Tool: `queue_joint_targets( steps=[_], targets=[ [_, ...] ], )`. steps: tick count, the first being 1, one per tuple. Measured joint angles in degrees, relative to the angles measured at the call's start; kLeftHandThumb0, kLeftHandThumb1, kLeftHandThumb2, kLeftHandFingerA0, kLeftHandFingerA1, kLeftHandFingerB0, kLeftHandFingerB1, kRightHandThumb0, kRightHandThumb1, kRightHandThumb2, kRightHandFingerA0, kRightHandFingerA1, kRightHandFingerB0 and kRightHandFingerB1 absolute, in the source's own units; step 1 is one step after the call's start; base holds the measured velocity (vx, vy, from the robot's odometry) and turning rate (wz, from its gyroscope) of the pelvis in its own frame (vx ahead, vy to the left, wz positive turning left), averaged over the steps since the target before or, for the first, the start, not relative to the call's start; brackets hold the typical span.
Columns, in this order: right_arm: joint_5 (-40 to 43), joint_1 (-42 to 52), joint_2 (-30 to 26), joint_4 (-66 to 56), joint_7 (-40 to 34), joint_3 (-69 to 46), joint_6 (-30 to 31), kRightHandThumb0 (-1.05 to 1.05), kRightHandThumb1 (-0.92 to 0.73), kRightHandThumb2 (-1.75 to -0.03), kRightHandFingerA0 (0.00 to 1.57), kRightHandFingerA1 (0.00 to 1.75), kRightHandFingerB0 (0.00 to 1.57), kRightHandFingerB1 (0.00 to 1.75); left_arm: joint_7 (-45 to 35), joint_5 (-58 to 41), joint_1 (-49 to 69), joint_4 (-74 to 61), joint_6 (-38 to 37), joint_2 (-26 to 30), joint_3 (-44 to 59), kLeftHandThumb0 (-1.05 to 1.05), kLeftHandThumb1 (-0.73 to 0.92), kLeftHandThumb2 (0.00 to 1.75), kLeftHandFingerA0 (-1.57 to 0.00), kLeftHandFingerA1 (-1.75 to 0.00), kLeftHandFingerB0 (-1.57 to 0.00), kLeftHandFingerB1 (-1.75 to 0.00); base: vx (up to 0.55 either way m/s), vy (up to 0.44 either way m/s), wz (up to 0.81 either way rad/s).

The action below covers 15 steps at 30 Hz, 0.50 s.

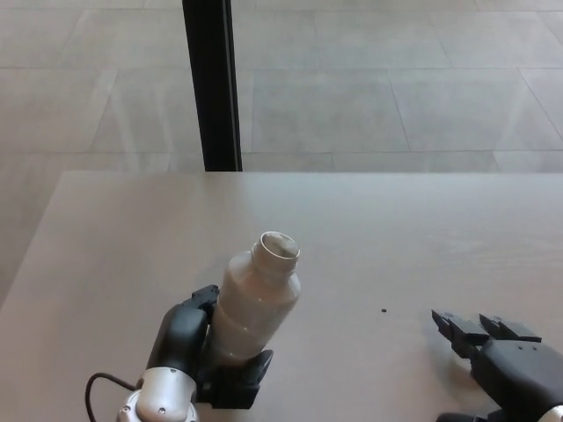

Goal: The robot uses its left hand to to lift the bottle kept on the middle of the desk and tilts it towards its right hand. It then uses its right hand to rotate its cap to open it and places the bottle and cap back on the desk

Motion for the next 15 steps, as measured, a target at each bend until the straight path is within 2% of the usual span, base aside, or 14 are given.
queue_joint_targets(
  steps=[2,3,4,5,6,7,8,9,10,11,12,13,14,15],
  targets=[
    [0.4,0.1,-0.2,-0.5,0.4,-0.5,0.2,-1.00,-0.66,-0.83,0.00,0.00,0.00,0.00,0.1,-0.1,0.0,0.2,-0.2,0.1,-0.2,-0.14,0.61,1.38,-0.98,-1.75,-0.68,-1.75,0.00,0.000,0.00],
    [0.7,0.1,-0.4,-0.8,0.6,-0.8,0.2,-0.97,-0.76,-0.70,0.00,0.00,0.00,0.00,0.2,-0.2,0.0,0.2,-0.3,0.2,-0.3,-0.14,0.60,1.37,-0.97,-1.75,-0.68,-1.75,0.00,0.000,0.00],
    [1.1,0.1,-0.5,-1.1,0.7,-1.1,0.2,-0.97,-0.76,-0.70,0.00,0.00,0.00,0.00,0.3,-0.2,0.0,0.3,-0.4,0.2,-0.4,-0.14,0.60,1.37,-0.97,-1.75,-0.68,-1.75,0.00,0.000,0.00],
    [1.4,0.3,-0.6,-1.5,0.9,-1.4,0.2,-1.00,-0.64,-0.83,0.00,0.00,0.00,0.01,0.4,-0.2,0.0,0.3,-0.6,0.3,-0.5,-0.13,0.60,1.36,-0.95,-1.75,-0.67,-1.74,0.00,0.000,0.00],
    [1.7,0.4,-0.6,-1.8,0.9,-1.7,0.2,-0.97,-0.65,-0.81,0.00,0.00,0.00,0.02,0.5,-0.2,0.0,0.3,-0.7,0.3,-0.5,-0.13,0.59,1.38,-0.94,-1.75,-0.65,-1.70,0.00,0.000,0.00],
    [1.9,0.5,-0.7,-2.2,0.9,-2.2,0.1,-1.00,-0.65,-0.82,0.00,0.00,0.00,0.01,0.6,-0.3,0.1,0.4,-1.0,0.3,-0.6,-0.10,0.59,1.36,-0.86,-1.75,-0.62,-1.64,0.00,0.000,0.00],
    [2.1,0.7,-0.7,-2.4,0.8,-2.6,0.0,-1.02,-0.59,-0.81,0.00,0.00,0.00,0.00,0.7,-0.3,0.1,0.6,-1.3,0.7,-1.1,-0.27,0.72,0.84,-0.66,-1.66,-0.46,-0.99,0.00,0.000,0.00],
    [2.3,0.9,-0.7,-2.6,0.8,-3.2,-0.1,-1.03,-0.60,-0.83,0.00,0.00,0.00,0.00,0.6,0.2,0.0,0.7,-1.4,2.1,-2.7,-0.39,0.75,0.60,-0.55,-1.47,-0.31,-0.72,0.00,0.000,0.00],
    [2.8,1.0,-0.7,-2.9,0.7,-3.9,-0.4,-1.02,-0.58,-0.82,0.00,0.00,0.00,0.03,0.4,0.9,-0.4,0.8,-1.5,4.2,-4.9,-0.42,0.72,0.58,-0.52,-1.33,-0.23,-0.54,0.00,0.000,0.00],
    [3.2,1.2,-0.7,-3.2,0.6,-4.6,-0.6,-1.04,-0.63,-1.02,0.00,0.29,0.00,0.13,0.0,1.5,-0.9,0.8,-1.3,6.0,-6.7,-0.44,0.67,0.58,-0.53,-1.18,-0.23,-0.47,0.00,0.000,0.00],
    [3.7,1.4,-0.7,-3.6,0.5,-5.4,-0.9,-1.05,-0.61,-0.83,0.00,0.00,0.00,0.02,-0.5,2.0,-1.3,0.7,-1.1,7.9,-8.7,-0.48,0.64,0.58,-0.42,-0.84,-0.21,-0.44,0.00,0.000,0.00],
    [4.3,1.8,-0.7,-4.2,0.4,-6.2,-1.3,-1.05,-0.60,-0.83,0.00,0.00,0.00,0.03,-1.0,2.7,-2.0,0.6,-0.9,10.0,-10.8,-0.48,0.63,0.59,-0.39,-0.71,-0.21,-0.44,0.00,0.000,0.00],
    [4.7,2.0,-0.7,-4.6,0.3,-6.8,-1.6,-1.03,-0.58,-0.82,0.00,0.00,0.00,0.05,-1.3,3.2,-2.4,0.5,-0.7,11.4,-12.1,-0.51,0.54,0.79,-0.30,-0.62,-0.17,-0.49,0.00,0.000,0.00],
    [5.1,2.2,-0.7,-4.9,0.2,-7.5,-1.9,-1.05,-0.63,-1.02,0.00,0.29,0.00,0.12,-1.7,3.7,-2.9,0.4,-0.6,12.9,-13.5,-0.56,0.54,0.78,-0.09,-0.52,-0.10,-0.44,0.00,0.000,0.00]
  ],
)
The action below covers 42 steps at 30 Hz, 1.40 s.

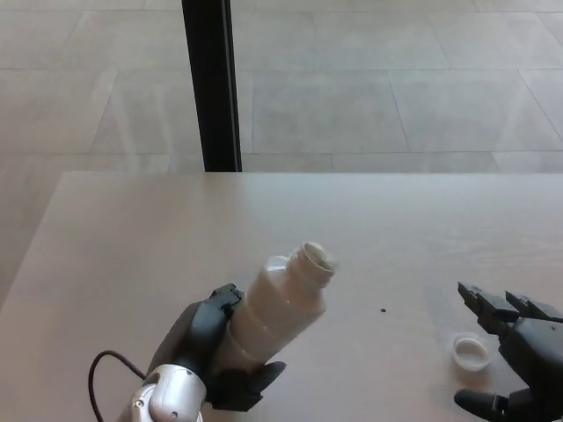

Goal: The robot uses its left hand to to lift the bottle kept on the middle of the desk and tilts it towards its right hand. It then uses its right hand to rotate its cap to open it and places the bottle and cap back on the desk

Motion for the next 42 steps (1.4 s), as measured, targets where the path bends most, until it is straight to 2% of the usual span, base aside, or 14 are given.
queue_joint_targets(
  steps=[3,4,5,6,13,20,24,32,33,35,36,39,41,42],
  targets=[
    [1.5,0.9,-0.3,-2.7,-0.1,-2.3,-1.0,-1.05,-0.64,-1.00,0.00,0.25,0.00,0.11,-1.6,1.9,-1.5,0.0,1.1,4.6,-3.8,-0.61,0.64,0.60,-0.07,-0.46,-0.09,-0.30,0.00,0.000,0.00],
    [1.8,1.1,-0.4,-3.4,-0.1,-2.8,-1.2,-1.05,-0.64,-1.00,0.00,0.25,0.00,0.12,-2.0,2.3,-1.9,0.1,1.5,5.6,-4.6,-0.64,0.46,0.81,-0.06,-0.49,-0.03,-0.34,0.00,0.000,0.00],
    [2.4,1.4,-0.5,-4.1,-0.1,-3.6,-1.7,-1.05,-0.64,-1.00,0.00,0.24,0.00,0.13,-2.7,3.0,-2.8,0.3,2.0,7.0,-6.3,-0.60,0.57,0.60,-0.03,-0.41,-0.08,-0.29,0.00,0.000,0.00],
    [3.1,1.9,-0.6,-4.9,-0.1,-4.4,-2.1,-1.05,-0.64,-0.99,0.00,0.24,0.00,0.13,-3.3,3.6,-3.6,0.6,2.5,8.3,-7.7,-0.59,0.38,0.82,0.00,-0.46,-0.01,-0.37,0.00,0.000,0.00],
    [8.6,5.1,-0.7,-10.0,0.5,-10.5,-4.9,-0.98,-0.59,-0.95,0.00,0.20,0.00,0.18,-7.4,6.8,-7.0,1.7,4.6,15.1,-14.5,-0.59,0.36,0.80,0.00,-0.38,0.00,-0.33,0.00,0.000,0.00],
    [14.0,7.9,-0.7,-13.0,1.1,-17.1,-6.7,-1.03,-0.62,-0.93,0.00,0.16,0.10,0.08,-11.2,8.6,-9.7,2.7,5.8,20.5,-17.7,-0.80,0.61,0.59,0.00,0.00,0.00,0.00,0.00,0.000,0.00],
    [16.9,9.5,-0.8,-14.3,1.8,-21.5,-7.3,-1.05,-0.62,-0.96,0.00,0.19,0.00,0.06,-13.1,9.1,-10.6,3.6,7.0,22.1,-18.0,-0.85,0.56,0.72,0.00,0.00,0.00,0.00,0.00,0.000,0.00],
    [22.6,13.3,-1.4,-16.8,3.9,-28.1,-7.5,-1.05,-0.62,-0.91,0.00,0.13,0.00,0.06,-15.0,8.0,-8.7,3.9,9.9,19.6,-10.9,-0.88,0.56,0.71,0.00,0.00,0.00,0.00,0.00,0.000,0.00],
    [23.3,13.8,-1.5,-16.9,4.2,-28.8,-7.6,-1.05,-0.62,-0.92,0.00,0.13,0.00,0.06,-15.0,7.8,-8.2,3.8,10.1,18.8,-9.5,-0.98,0.54,0.92,0.00,-0.33,0.00,0.00,0.00,0.000,0.00],
    [24.3,14.4,-1.6,-16.8,4.6,-29.8,-7.7,-1.05,-0.62,-0.92,0.00,0.13,0.00,0.06,-14.9,7.4,-7.1,3.3,10.2,17.4,-6.9,-0.98,0.54,0.92,0.00,-0.33,0.00,0.00,0.00,0.000,0.00],
    [24.5,14.4,-1.7,-16.8,4.6,-29.9,-7.7,-1.05,-0.62,-0.91,0.00,0.11,0.00,0.07,-14.8,7.4,-6.8,3.1,10.2,17.0,-6.4,-0.78,0.42,0.79,0.00,-0.34,-0.07,-0.26,0.00,0.000,0.00],
    [25.4,14.8,-1.8,-16.5,4.8,-30.9,-8.1,-1.05,-0.62,-0.91,0.00,0.12,0.00,0.06,-12.4,6.5,-4.4,2.1,8.6,13.4,-0.7,-0.63,0.61,0.60,0.00,-0.60,-0.15,-0.35,0.00,0.000,0.00],
    [25.7,15.0,-1.8,-16.2,4.9,-31.1,-8.3,-1.05,-0.62,-0.92,0.00,0.12,0.02,0.07,-10.9,5.6,-3.2,1.6,7.0,11.0,2.9,-0.64,0.62,0.59,0.00,-0.37,-0.09,-0.35,0.00,0.000,0.00],
    [25.8,15.1,-1.8,-16.1,4.9,-31.2,-8.3,-1.05,-0.62,-0.91,0.00,0.12,0.03,0.06,-10.5,5.2,-2.8,1.3,6.4,10.1,4.2,-0.80,0.46,0.84,0.00,-0.29,-0.06,-0.24,0.00,0.000,0.00]
  ],
)
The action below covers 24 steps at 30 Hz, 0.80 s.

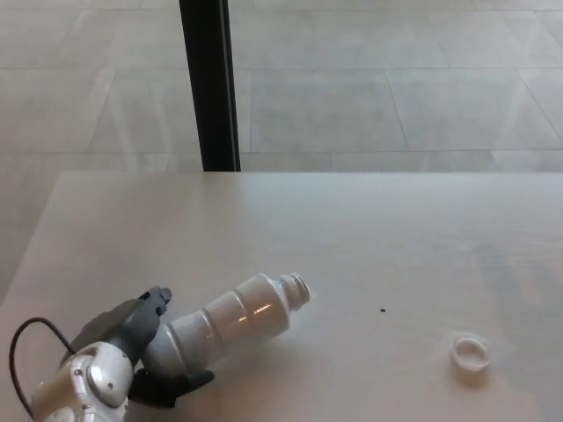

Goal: The robot uses its left hand to to lift the bottle kept on the middle of the desk and tilts it towards its right hand. It then uses its right hand to rotate its cap to open it and places the bottle and cap back on the desk

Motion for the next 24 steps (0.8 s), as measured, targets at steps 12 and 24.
queue_joint_targets(
  steps=[12,24],
  targets=[
    [0.3,0.7,0.0,1.3,0.0,-1.0,-0.1,-1.05,-0.63,-0.91,0.00,0.18,0.03,0.18,0.6,-10.3,-0.7,-5.5,-5.2,-10.0,20.7,-0.95,0.66,1.02,0.00,-0.27,0.00,-0.05,0.00,0.000,0.00],
    [2.5,2.0,-0.2,5.2,0.0,-6.3,-1.1,-1.00,-0.60,-0.95,0.00,0.36,0.01,0.36,-2.5,-21.6,2.7,-8.2,-5.2,-10.0,41.6,-0.93,0.74,0.64,0.00,-0.70,0.00,-0.80,0.00,0.000,0.00]
  ],
)
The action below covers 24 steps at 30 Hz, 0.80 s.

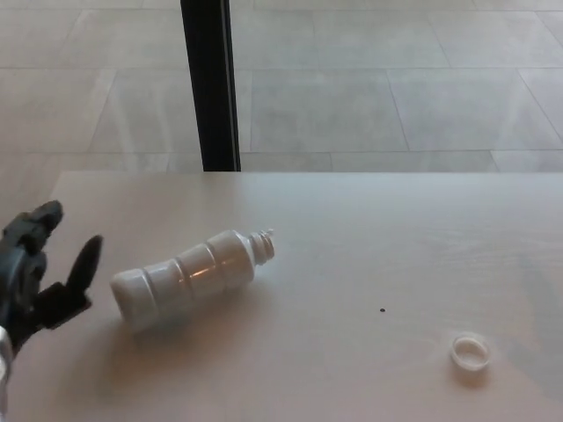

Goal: The robot uses its left hand to to lift the bottle kept on the middle of the desk and tilts it towards its right hand. It then uses its right hand to rotate its cap to open it and places the bottle and cap back on the desk

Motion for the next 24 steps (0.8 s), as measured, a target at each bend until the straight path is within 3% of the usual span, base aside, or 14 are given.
queue_joint_targets(
  steps=[5,8,10,11,12,13,14,16,17,19,20,21,23,24],
  targets=[
    [1.1,0.5,-0.4,3.9,0.0,-3.4,-0.4,-0.94,-0.59,-0.94,0.00,0.37,0.01,0.35,-0.7,-3.9,3.9,2.8,0.0,1.1,9.6,-1.01,0.66,1.14,0.00,-0.64,-0.02,-0.62,0.00,0.000,0.00],
    [1.8,0.7,-0.6,6.4,0.0,-5.8,-0.5,-0.96,-0.62,-0.98,0.00,0.41,0.00,0.34,-1.0,-5.9,6.7,6.7,-0.2,2.2,15.4,-0.97,0.65,1.11,0.00,-0.62,0.00,-0.58,0.00,0.000,0.00],
    [2.2,0.7,-0.9,8.1,0.0,-7.3,-0.6,-0.95,-0.61,-0.94,0.00,0.39,0.02,0.42,-1.1,-7.0,8.6,10.0,-0.5,3.3,18.7,-0.92,0.92,0.68,0.00,-0.56,0.00,-0.56,0.00,0.000,0.00],
    [2.4,0.8,-1.1,9.4,-0.1,-8.2,-0.6,-0.92,-0.61,-0.92,0.00,0.39,0.00,0.40,-1.1,-7.7,9.9,12.5,-0.6,4.0,20.9,-0.98,0.81,1.20,0.00,-0.56,0.00,-0.51,0.00,0.000,0.00],
    [2.6,0.8,-1.3,10.4,-0.1,-8.9,-0.6,-0.78,-0.75,-0.63,0.00,0.00,0.00,0.54,-1.0,-8.3,11.1,14.5,-0.9,4.5,22.8,-1.03,0.90,1.20,0.00,-0.62,0.00,-0.47,0.00,0.000,0.00],
    [2.9,0.7,-1.5,11.6,-0.1,-9.7,-0.7,-0.89,-0.60,-0.93,0.00,0.42,0.00,0.42,-1.0,-8.8,12.2,16.2,-1.1,4.9,24.3,-0.93,0.92,1.28,0.00,-0.58,0.00,-0.48,0.00,0.000,0.00],
    [3.2,0.7,-1.7,13.0,-0.1,-10.6,-0.7,-0.90,-0.62,-0.99,0.00,0.45,0.00,0.38,-0.8,-9.5,13.7,18.2,-1.4,5.2,26.4,-0.85,0.92,1.00,0.00,-0.20,0.00,0.00,0.00,0.000,0.00],
    [4.0,0.6,-2.1,16.0,-0.3,-12.4,-0.7,-0.87,-0.59,-0.99,0.00,0.46,0.00,0.42,-0.4,-10.5,16.5,22.4,-2.1,5.4,30.0,-0.99,0.84,1.13,0.00,-0.46,0.00,-0.40,0.00,0.000,0.00],
    [4.2,0.5,-2.3,17.2,-0.4,-13.0,-0.8,-0.82,-0.77,-0.64,0.00,0.07,0.00,0.46,-0.3,-10.9,17.5,24.1,-2.4,5.5,31.2,-0.83,0.92,0.75,0.00,-0.15,0.00,0.00,0.00,0.000,0.00],
    [5.0,0.2,-2.4,20.4,-0.5,-14.7,-0.8,-0.82,-0.83,-0.67,0.00,0.06,0.00,0.26,0.0,-11.9,20.4,28.7,-3.2,5.5,34.3,-1.02,0.80,1.12,0.00,-0.48,0.00,-0.43,0.00,0.000,0.00],
    [5.3,-0.1,-2.4,22.0,-0.6,-15.6,-0.8,-0.92,-0.66,-1.05,0.00,0.49,0.00,0.32,0.2,-12.2,21.7,30.8,-3.6,5.4,35.6,-0.86,0.92,0.82,0.00,-0.13,0.00,0.00,0.00,0.000,0.00],
    [5.8,-0.5,-2.4,23.9,-0.8,-16.6,-0.9,-0.84,-0.82,-0.71,0.00,0.13,0.01,0.12,0.3,-12.6,23.2,33.0,-4.0,5.4,37.1,-0.99,0.80,1.12,0.00,-0.51,0.00,-0.42,0.00,0.000,0.00],
    [6.7,-1.0,-2.4,27.9,-1.2,-18.5,-0.9,-0.84,-0.82,-0.71,0.00,0.13,0.01,0.12,0.6,-13.5,25.7,37.3,-4.9,5.4,39.8,-0.99,0.80,1.12,0.00,-0.51,0.00,-0.42,0.00,0.000,0.00],
    [7.1,-1.2,-2.4,29.7,-1.4,-19.3,-0.9,-0.89,-0.62,-0.86,0.00,0.45,0.00,0.46,0.7,-13.9,26.8,39.3,-5.2,5.4,41.0,-0.79,0.92,0.80,0.00,-0.81,0.00,-0.37,0.00,0.000,0.00]
  ],
)
